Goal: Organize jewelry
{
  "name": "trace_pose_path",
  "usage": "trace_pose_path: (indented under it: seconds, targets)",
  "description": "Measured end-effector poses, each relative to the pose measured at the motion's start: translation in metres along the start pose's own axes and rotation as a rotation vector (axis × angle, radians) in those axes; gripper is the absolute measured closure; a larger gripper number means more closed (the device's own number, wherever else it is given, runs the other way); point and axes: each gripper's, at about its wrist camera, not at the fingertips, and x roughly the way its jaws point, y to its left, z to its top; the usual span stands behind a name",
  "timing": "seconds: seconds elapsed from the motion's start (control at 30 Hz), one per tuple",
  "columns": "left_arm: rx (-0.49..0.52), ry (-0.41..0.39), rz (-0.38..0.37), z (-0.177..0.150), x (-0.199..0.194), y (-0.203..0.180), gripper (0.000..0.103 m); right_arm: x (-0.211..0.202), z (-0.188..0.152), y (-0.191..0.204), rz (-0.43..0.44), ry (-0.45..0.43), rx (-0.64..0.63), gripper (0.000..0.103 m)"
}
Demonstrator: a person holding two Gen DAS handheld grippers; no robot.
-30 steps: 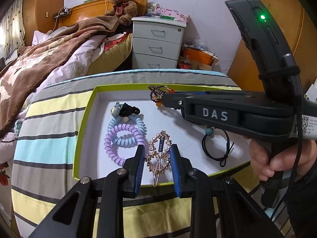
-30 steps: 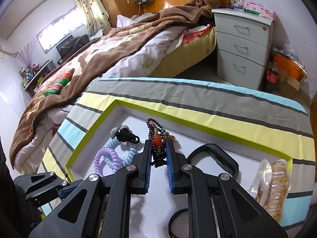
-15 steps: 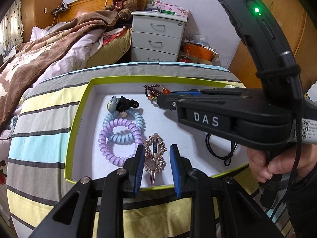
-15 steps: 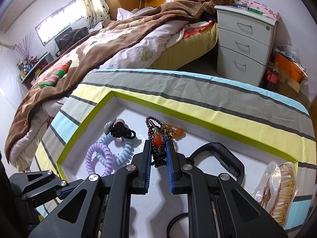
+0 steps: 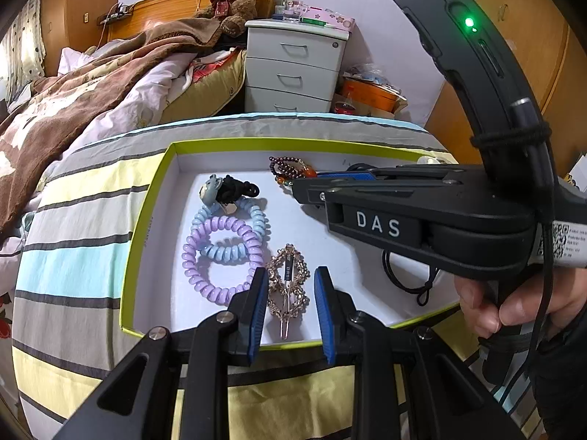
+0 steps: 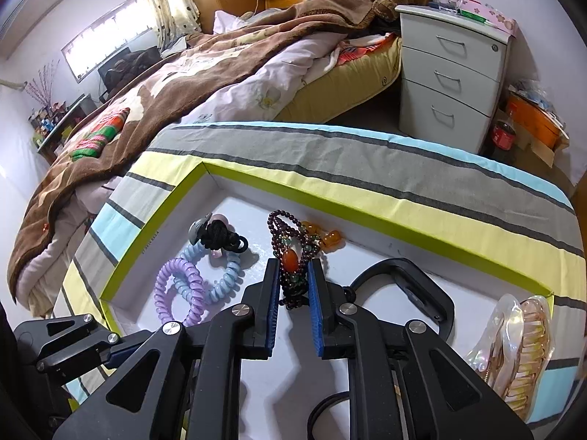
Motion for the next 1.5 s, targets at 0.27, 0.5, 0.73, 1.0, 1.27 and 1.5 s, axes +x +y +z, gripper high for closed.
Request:
trace_pose_path:
  seconds: [0.27, 0.5, 0.73, 1.0, 1.27, 1.5]
  targets:
    - [-0.001, -0.001, 0.004, 0.001, -0.002, 0.000, 0.076, -0.001, -0.001, 0.003, -0.005, 0.002, -0.010, 0.084]
    - [-0.003, 0.001, 0.008, 0.000, -0.004, -0.001, 0.076, -0.005, 0.000, 0.005, -0.011, -0.007, -0.014, 0.082]
    - [-0.011, -0.005, 0.022, -0.001, -0.010, -0.002, 0.067, -0.020, -0.003, 0.008, -0.033, -0.033, -0.018, 0.077]
    - [-0.019, -0.030, 0.058, -0.006, -0.027, -0.004, 0.057, -0.069, -0.028, 0.017, -0.121, -0.151, -0.012, 0.053]
    - [-0.033, -0.064, 0.115, -0.024, -0.049, -0.006, 0.054, -0.113, -0.071, 0.021, -0.218, -0.253, 0.072, 0.053]
    - [-0.036, -0.104, 0.185, -0.038, -0.070, -0.010, 0.053, -0.143, -0.107, 0.018, -0.259, -0.303, 0.166, 0.053]
